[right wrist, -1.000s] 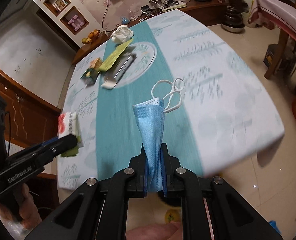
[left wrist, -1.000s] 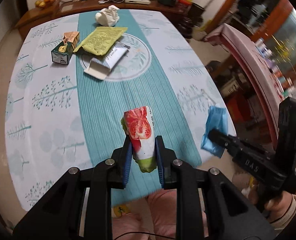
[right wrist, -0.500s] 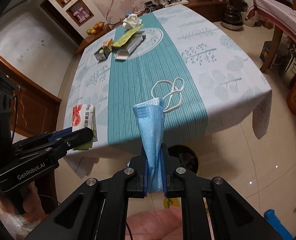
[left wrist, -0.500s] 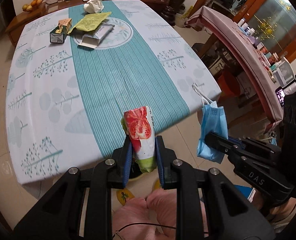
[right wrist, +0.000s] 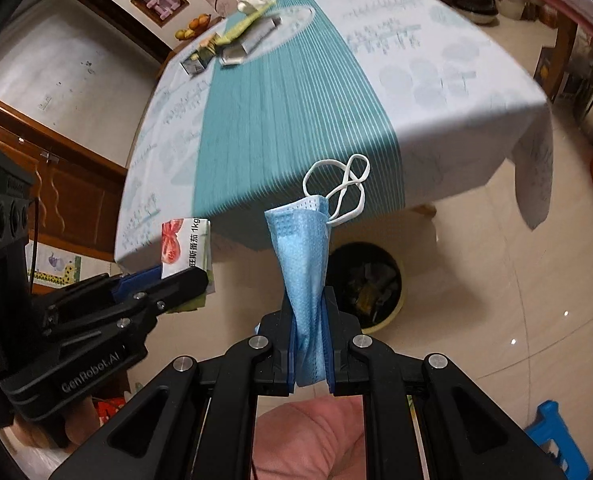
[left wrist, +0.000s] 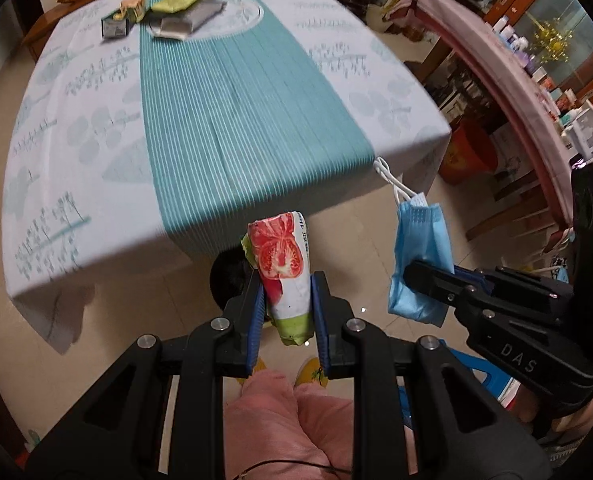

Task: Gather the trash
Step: 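Carry the packet and mask down over the bin and open both tools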

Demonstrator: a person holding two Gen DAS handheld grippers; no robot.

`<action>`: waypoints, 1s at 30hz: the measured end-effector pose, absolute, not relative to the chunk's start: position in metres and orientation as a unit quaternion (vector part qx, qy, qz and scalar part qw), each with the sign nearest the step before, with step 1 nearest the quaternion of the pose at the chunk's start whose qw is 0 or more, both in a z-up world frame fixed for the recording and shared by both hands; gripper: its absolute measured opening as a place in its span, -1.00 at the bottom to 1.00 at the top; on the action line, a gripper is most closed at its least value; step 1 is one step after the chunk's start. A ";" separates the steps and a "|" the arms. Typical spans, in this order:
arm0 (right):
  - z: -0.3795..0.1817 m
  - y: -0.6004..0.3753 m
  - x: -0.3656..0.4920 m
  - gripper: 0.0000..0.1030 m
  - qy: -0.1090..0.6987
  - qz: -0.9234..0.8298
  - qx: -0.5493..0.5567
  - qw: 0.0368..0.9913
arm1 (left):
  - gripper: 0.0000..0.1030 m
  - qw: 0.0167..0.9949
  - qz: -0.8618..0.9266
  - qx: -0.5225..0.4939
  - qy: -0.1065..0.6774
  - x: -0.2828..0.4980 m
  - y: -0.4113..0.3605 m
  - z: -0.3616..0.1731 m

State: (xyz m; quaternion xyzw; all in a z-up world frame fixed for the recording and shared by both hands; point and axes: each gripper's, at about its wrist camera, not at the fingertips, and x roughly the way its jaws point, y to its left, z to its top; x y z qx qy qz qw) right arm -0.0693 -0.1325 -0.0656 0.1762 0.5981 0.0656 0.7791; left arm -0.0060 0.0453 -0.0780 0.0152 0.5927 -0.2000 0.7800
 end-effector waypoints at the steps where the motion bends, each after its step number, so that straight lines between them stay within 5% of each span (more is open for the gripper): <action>1: -0.077 -0.136 -0.070 -0.81 0.602 0.067 0.180 0.775 | -0.63 0.778 -0.197 0.016 0.597 -0.009 0.042 -0.086; 30: -0.383 -0.161 -0.037 -0.80 0.656 0.046 0.255 0.709 | -0.62 0.746 -0.133 -0.032 0.651 -0.004 0.023 -0.370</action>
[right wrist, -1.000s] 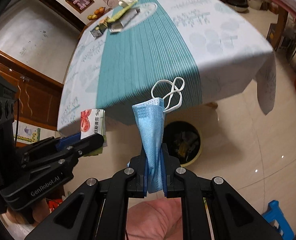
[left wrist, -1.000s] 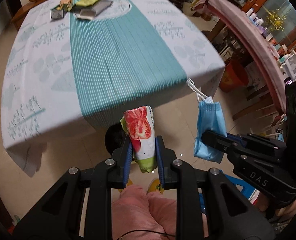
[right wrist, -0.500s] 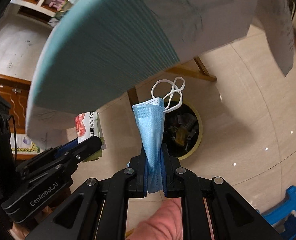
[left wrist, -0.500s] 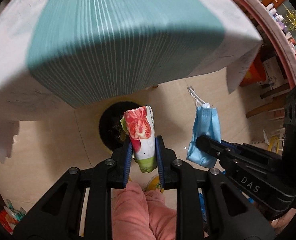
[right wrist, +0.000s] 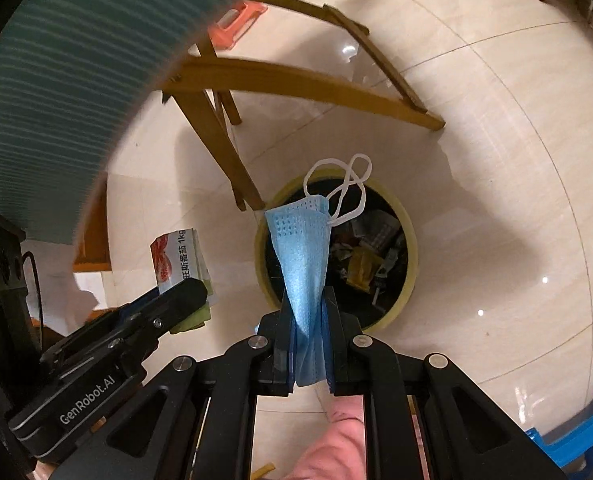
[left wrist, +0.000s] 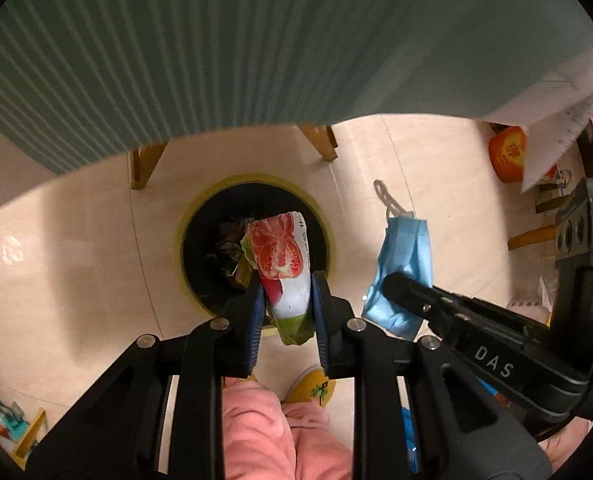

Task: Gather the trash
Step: 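Carry the packet and mask down over the bin and open both tools, then raise both tools back over the table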

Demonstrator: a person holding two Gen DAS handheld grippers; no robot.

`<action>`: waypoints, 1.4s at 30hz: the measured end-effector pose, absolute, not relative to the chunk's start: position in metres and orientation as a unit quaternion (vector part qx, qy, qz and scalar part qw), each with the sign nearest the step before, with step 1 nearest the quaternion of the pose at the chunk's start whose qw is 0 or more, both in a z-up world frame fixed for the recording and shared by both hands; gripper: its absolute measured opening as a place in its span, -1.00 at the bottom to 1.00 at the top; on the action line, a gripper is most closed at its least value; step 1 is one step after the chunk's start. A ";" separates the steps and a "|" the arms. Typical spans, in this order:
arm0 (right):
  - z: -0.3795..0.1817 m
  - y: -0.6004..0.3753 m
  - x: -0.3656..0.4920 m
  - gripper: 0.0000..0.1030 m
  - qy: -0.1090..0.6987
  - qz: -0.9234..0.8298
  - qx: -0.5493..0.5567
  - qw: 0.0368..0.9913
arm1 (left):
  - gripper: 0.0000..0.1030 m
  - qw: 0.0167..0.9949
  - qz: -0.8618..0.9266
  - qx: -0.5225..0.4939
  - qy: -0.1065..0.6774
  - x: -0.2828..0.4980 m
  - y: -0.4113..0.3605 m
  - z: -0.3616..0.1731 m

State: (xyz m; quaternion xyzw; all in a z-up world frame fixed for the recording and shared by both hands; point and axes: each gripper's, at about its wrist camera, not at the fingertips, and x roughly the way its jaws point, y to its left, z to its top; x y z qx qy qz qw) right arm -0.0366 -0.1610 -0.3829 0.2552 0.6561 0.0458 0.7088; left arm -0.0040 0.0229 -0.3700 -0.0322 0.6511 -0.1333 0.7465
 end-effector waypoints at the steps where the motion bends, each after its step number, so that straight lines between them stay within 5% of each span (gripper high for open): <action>1: -0.388 -0.159 -0.035 -0.80 0.658 0.046 0.255 0.707 | -0.62 0.745 -0.133 -0.035 0.652 -0.002 0.022 -0.376; 5: -0.416 -0.151 -0.026 -0.78 0.664 0.049 0.251 0.702 | -0.59 0.741 -0.131 -0.043 0.657 0.000 0.029 -0.403; 8: -0.431 -0.146 -0.020 -0.75 0.668 0.049 0.251 0.699 | -0.30 0.744 -0.127 -0.039 0.655 0.001 0.034 -0.417; 11: -0.446 -0.141 -0.014 -0.56 0.669 0.049 0.248 0.698 | -0.22 0.743 -0.120 -0.035 0.658 0.005 0.035 -0.426; 15: -0.463 -0.134 -0.008 -0.18 0.674 0.050 0.250 0.693 | 0.16 0.744 -0.102 -0.025 0.660 0.008 0.044 -0.431; 22: -0.469 -0.128 -0.002 -0.07 0.681 0.051 0.234 0.692 | 0.21 0.751 -0.085 -0.011 0.655 0.010 0.061 -0.437; 30: -0.412 -0.131 -0.006 -0.07 0.661 0.066 0.225 0.713 | 0.21 0.759 -0.067 -0.008 0.648 -0.003 0.063 -0.393; 42: -0.243 -0.153 -0.035 -0.07 0.600 0.092 0.206 0.768 | 0.21 0.791 -0.061 0.002 0.609 -0.033 0.054 -0.254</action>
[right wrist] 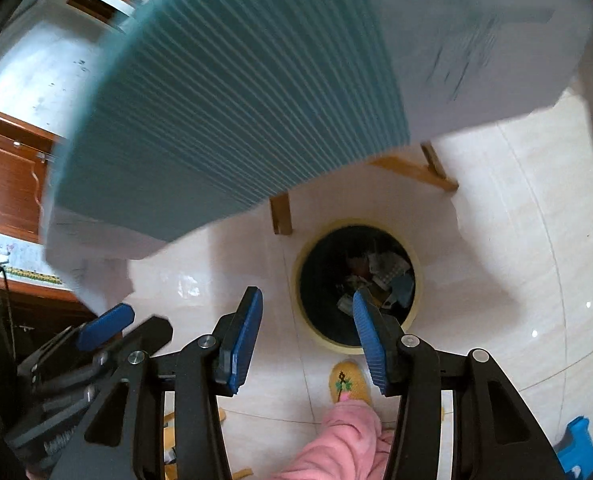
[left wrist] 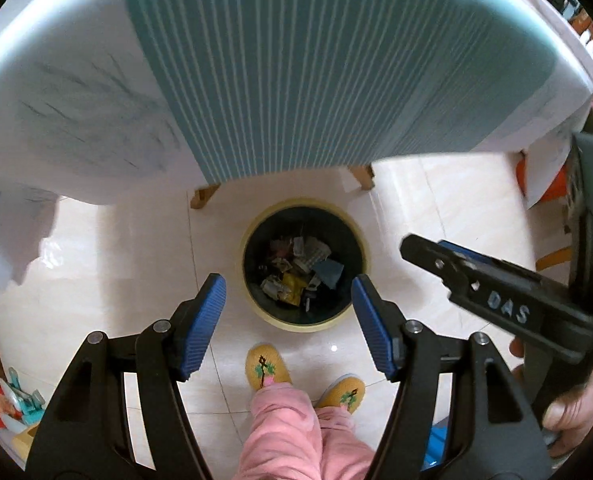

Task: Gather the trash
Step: 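Raise both tools back over the table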

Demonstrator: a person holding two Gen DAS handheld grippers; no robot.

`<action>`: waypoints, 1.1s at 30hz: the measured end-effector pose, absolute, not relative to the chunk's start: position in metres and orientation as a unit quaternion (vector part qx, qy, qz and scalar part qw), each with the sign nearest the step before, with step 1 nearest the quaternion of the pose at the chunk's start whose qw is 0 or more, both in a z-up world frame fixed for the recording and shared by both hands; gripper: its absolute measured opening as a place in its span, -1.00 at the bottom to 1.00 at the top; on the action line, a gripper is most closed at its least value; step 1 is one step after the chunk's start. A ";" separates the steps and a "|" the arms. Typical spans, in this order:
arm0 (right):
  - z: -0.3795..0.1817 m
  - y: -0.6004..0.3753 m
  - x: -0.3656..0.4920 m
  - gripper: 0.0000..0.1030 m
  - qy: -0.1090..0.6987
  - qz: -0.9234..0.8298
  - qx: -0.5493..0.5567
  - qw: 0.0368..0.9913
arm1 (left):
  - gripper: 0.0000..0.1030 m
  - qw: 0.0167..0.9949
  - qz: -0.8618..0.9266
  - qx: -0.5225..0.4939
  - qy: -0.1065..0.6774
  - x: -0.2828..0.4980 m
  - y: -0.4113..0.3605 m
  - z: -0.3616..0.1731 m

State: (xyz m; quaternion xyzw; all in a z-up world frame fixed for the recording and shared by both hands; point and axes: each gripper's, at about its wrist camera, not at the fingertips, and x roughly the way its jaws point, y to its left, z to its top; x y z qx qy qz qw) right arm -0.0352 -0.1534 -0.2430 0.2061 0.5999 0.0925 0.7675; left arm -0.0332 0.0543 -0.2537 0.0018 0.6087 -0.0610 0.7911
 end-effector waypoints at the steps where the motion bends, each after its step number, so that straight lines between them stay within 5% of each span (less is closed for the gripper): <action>1: -0.227 -0.155 -0.039 -0.07 0.596 0.092 0.208 0.770 | 0.21 0.792 -0.059 -0.002 0.607 -0.034 0.054 -0.244; 17: -0.011 -0.183 -0.091 -0.07 0.484 0.129 0.207 0.841 | 0.21 0.854 -0.076 -0.010 0.515 -0.048 0.030 -0.020; 33: 0.109 -0.175 -0.104 -0.06 0.411 0.173 0.171 0.879 | 0.21 0.900 -0.084 0.012 0.427 -0.075 0.008 0.091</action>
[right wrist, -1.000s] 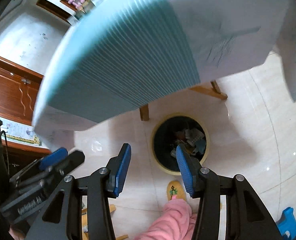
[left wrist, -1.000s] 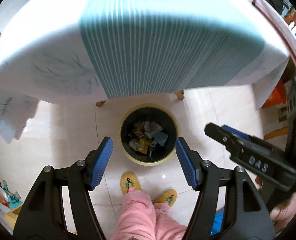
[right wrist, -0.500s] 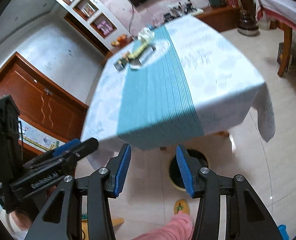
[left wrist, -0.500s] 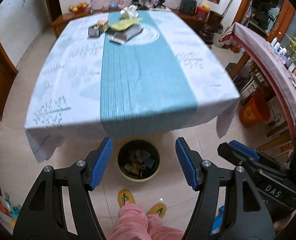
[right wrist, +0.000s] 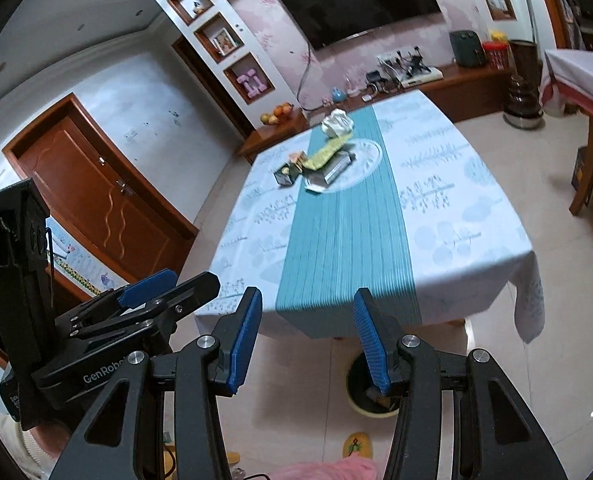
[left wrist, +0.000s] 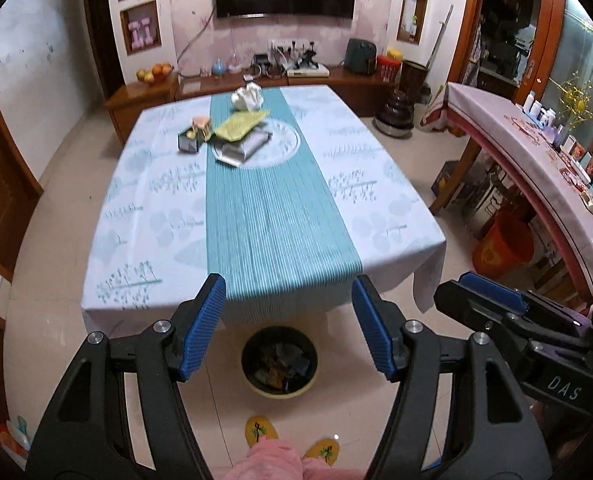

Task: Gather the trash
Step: 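Raise both tools back over the table, then grasp the green milk carton with the left tool while the right tool grasps the yellow sachet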

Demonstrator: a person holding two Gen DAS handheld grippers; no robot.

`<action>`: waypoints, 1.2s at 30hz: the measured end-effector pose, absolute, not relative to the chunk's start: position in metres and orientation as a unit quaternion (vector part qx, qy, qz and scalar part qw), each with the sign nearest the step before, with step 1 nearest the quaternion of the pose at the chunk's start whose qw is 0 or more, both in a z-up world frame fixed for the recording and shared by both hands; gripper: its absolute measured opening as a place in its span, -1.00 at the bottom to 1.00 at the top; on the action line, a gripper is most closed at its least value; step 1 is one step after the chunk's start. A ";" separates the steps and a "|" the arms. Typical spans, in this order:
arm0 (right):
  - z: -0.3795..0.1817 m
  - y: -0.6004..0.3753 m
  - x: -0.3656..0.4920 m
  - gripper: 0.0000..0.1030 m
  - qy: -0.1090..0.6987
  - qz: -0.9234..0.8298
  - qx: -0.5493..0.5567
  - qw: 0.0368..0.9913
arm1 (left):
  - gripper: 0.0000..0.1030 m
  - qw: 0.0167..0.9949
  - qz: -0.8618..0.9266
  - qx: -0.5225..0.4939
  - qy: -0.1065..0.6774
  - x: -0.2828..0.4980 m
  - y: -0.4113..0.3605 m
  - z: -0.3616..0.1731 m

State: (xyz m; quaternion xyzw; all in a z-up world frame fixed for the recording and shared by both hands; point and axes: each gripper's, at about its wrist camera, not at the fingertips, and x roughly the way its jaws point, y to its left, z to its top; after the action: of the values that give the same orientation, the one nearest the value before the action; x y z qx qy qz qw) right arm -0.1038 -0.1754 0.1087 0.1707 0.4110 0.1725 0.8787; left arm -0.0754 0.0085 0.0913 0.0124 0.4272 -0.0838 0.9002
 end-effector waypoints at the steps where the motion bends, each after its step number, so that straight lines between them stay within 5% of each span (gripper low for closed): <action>1: 0.112 -0.175 -0.103 -0.06 0.407 0.175 0.170 0.880 | 0.21 0.903 -0.083 0.012 0.422 -0.077 0.009 0.096; 19: 0.098 -0.135 -0.017 -0.05 0.412 0.153 0.155 0.885 | 0.21 0.909 -0.073 -0.017 0.411 -0.023 0.049 0.094; 36: 0.016 -0.035 0.240 -0.05 0.473 0.065 0.213 0.853 | 0.21 0.866 -0.123 0.005 0.484 0.246 0.180 0.040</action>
State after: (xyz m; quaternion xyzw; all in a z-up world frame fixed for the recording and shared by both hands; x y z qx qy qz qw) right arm 0.2398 -0.0354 0.0162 0.2128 0.4725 0.0645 0.8528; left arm 0.2459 0.1801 0.0396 0.0047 0.4842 -0.1235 0.8662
